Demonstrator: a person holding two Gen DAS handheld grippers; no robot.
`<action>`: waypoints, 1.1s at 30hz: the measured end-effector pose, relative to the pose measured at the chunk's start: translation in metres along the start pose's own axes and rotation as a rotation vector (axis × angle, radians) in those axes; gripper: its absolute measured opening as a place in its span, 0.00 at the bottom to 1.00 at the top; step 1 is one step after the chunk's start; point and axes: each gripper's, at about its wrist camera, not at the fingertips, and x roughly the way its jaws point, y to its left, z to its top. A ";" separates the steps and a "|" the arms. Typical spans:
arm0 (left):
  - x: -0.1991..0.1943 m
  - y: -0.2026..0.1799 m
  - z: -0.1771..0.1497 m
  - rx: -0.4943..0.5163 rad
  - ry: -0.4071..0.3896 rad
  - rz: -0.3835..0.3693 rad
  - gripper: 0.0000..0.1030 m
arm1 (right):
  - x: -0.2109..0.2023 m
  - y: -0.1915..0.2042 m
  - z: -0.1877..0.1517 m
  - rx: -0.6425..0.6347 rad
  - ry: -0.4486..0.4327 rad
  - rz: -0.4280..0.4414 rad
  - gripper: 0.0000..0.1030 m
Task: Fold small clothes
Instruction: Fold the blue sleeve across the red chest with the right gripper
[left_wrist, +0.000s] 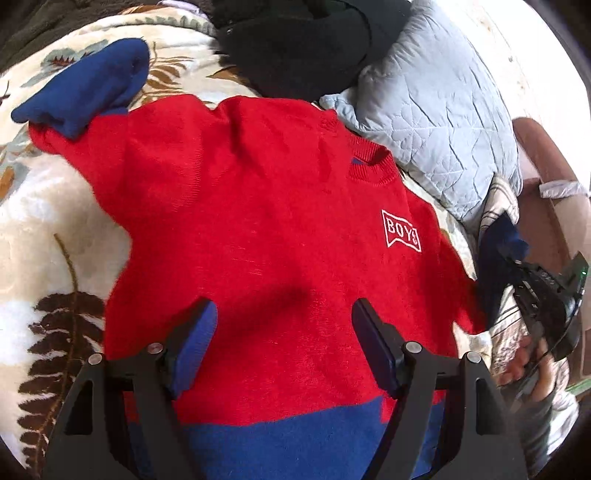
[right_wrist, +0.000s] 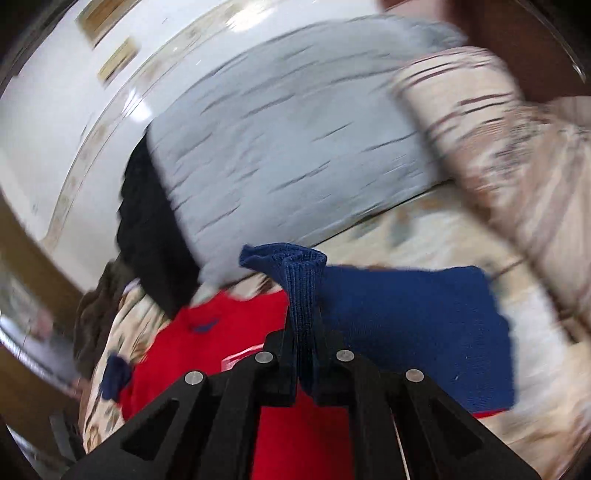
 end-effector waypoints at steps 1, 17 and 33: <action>-0.003 0.003 0.002 -0.009 0.001 -0.009 0.73 | 0.006 0.012 -0.005 -0.014 0.015 0.010 0.04; -0.034 0.039 0.016 -0.114 -0.057 -0.047 0.73 | 0.106 0.168 -0.125 -0.142 0.378 0.173 0.19; 0.030 -0.019 0.015 -0.143 0.057 -0.107 0.30 | -0.030 -0.059 -0.087 0.350 0.082 0.128 0.39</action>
